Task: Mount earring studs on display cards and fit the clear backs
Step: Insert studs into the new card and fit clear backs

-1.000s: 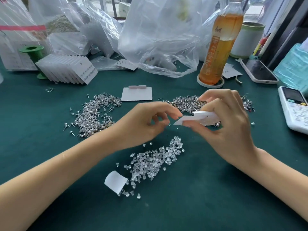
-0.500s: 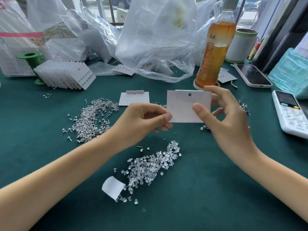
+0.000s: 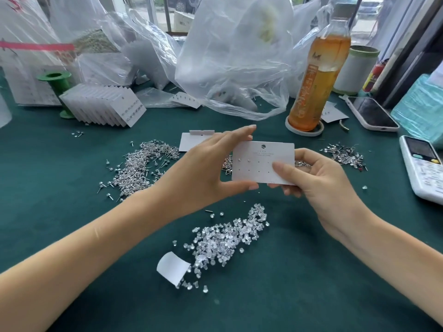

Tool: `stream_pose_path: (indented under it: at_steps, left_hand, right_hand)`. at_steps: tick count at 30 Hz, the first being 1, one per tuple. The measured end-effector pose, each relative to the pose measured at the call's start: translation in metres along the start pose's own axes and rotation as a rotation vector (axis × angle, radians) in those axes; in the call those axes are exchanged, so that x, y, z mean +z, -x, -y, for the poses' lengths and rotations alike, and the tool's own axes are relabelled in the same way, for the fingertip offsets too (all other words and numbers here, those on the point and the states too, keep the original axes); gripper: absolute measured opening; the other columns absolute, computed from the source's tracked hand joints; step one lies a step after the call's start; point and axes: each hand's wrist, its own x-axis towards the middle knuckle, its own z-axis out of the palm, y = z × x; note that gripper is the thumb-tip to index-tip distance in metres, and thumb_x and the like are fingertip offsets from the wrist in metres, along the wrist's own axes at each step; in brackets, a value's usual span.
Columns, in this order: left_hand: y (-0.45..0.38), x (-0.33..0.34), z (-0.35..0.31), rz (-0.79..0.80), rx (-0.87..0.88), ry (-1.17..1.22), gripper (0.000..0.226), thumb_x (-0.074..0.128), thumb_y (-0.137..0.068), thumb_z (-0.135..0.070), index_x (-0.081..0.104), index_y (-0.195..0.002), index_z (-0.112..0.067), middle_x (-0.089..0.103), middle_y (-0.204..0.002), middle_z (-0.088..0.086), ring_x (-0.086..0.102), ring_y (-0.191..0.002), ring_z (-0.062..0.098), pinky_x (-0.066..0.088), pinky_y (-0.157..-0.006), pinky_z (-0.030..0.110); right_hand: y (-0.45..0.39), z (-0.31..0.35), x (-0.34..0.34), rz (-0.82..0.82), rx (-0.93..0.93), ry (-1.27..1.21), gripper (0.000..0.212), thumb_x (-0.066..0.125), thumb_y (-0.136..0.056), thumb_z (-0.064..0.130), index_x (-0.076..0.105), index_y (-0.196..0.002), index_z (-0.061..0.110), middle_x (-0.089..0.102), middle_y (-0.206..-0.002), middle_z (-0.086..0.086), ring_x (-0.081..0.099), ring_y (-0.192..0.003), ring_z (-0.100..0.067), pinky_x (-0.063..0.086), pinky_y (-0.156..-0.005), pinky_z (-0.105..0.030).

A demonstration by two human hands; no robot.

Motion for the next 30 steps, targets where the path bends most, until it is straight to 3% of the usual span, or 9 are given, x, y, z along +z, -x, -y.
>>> stream_pose_path:
  at_steps: [5,9,12,16,20,24,30]
  left_hand:
    - [0.004,-0.021,0.016,0.07,-0.011,0.01,0.087,0.075,-0.072,-0.042,0.029,-0.145,-0.024,0.051,-0.129,-0.015,0.043,-0.121,0.001,0.029,-0.102,0.012]
    - [0.028,-0.048,0.05,-0.053,-0.173,-0.014,0.086,0.078,-0.07,-0.04,0.034,-0.142,-0.025,0.056,-0.122,-0.014,0.053,-0.114,0.007,0.037,-0.1,0.019]
    - [0.049,-0.067,0.076,-0.175,-0.325,-0.071,0.085,0.079,-0.067,-0.037,0.037,-0.141,-0.024,0.056,-0.118,-0.015,0.052,-0.112,0.006,0.033,-0.096,0.014]
    - [0.067,-0.069,0.091,-0.187,-0.377,-0.106,0.085,0.078,-0.071,-0.034,0.034,-0.143,-0.025,0.053,-0.118,-0.014,0.048,-0.115,0.007,0.031,-0.095,0.014]
    - [0.069,-0.065,0.093,-0.192,-0.339,-0.082,0.082,0.076,-0.074,-0.03,0.032,-0.143,-0.025,0.051,-0.116,-0.012,0.043,-0.111,0.001,0.023,-0.094,-0.001]
    - [0.069,-0.064,0.09,-0.191,-0.321,-0.121,0.082,0.076,-0.075,-0.029,0.033,-0.143,-0.02,0.051,-0.115,-0.009,0.045,-0.11,0.007,0.028,-0.094,0.008]
    - [0.069,-0.063,0.088,-0.181,-0.332,-0.156,0.08,0.075,-0.075,-0.028,0.035,-0.143,-0.016,0.057,-0.123,0.002,0.047,-0.112,0.013,0.029,-0.097,0.017]
  right_hand:
    - [-0.014,0.0,0.029,0.062,-0.004,0.053,0.007,0.07,-0.083,0.014,0.064,-0.087,0.015,0.072,-0.063,-0.005,0.052,-0.043,-0.009,0.038,-0.042,-0.013]
    - [-0.033,0.004,0.062,0.131,-0.023,0.226,0.019,0.067,-0.085,0.039,0.066,-0.092,0.022,0.075,-0.072,0.001,0.056,-0.051,-0.006,0.039,-0.045,-0.011]
    - [-0.041,0.003,0.081,0.262,-0.135,0.508,0.017,0.072,-0.081,0.039,0.069,-0.089,0.024,0.072,-0.07,0.005,0.056,-0.057,-0.002,0.046,-0.057,-0.017]
    - [-0.039,-0.007,0.104,0.421,-0.223,0.815,0.015,0.074,-0.08,0.038,0.071,-0.091,0.028,0.064,-0.073,0.016,0.051,-0.065,-0.001,0.047,-0.069,-0.024]
    - [-0.037,-0.013,0.117,0.422,-0.289,0.855,0.013,0.075,-0.08,0.035,0.072,-0.09,0.027,0.064,-0.077,0.015,0.05,-0.065,0.0,0.048,-0.069,-0.026]
    - [-0.038,-0.016,0.122,0.407,-0.337,0.862,0.007,0.076,-0.079,0.033,0.073,-0.084,0.029,0.061,-0.073,0.016,0.051,-0.064,-0.001,0.046,-0.067,-0.024]
    - [-0.031,-0.015,0.126,0.39,-0.419,0.882,0.004,0.073,-0.083,0.023,0.073,-0.08,0.027,0.064,-0.075,0.014,0.054,-0.067,-0.007,0.049,-0.071,-0.035]
